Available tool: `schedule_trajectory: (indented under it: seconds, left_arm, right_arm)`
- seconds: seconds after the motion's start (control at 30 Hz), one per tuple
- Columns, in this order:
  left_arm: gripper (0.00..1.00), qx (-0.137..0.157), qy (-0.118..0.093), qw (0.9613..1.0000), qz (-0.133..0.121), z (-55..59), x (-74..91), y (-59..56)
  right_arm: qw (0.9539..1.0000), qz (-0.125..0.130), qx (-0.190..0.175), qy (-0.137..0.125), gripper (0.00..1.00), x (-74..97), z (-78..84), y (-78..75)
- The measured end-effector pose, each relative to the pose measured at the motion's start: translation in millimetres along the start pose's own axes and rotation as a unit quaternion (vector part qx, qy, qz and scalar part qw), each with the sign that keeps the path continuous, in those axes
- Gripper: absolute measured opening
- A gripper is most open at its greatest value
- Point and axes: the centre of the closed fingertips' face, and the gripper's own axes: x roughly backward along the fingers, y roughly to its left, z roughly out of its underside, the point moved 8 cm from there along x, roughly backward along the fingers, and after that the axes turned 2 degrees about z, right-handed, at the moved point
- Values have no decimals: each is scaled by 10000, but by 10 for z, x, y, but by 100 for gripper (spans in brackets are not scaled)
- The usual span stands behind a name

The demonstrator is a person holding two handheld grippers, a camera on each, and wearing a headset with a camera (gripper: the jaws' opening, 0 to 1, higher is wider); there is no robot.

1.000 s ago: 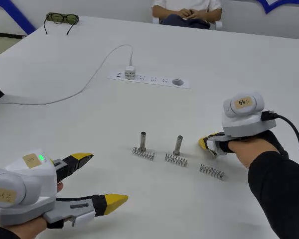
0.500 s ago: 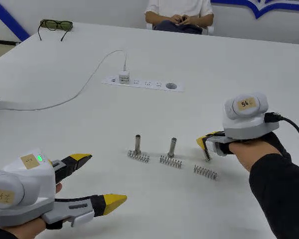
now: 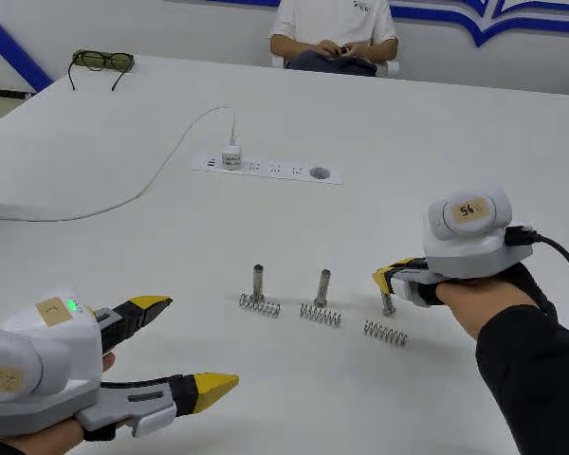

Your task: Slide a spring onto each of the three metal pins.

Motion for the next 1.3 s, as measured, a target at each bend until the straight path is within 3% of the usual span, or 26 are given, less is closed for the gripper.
schedule_trajectory:
  seconds: [1.3]
  left_arm:
    - [77, -90, 6, 10000, 19, -79, 31, -69]
  right_arm:
    - [9998, 43, -36, -188, 8, 138, 32, 4]
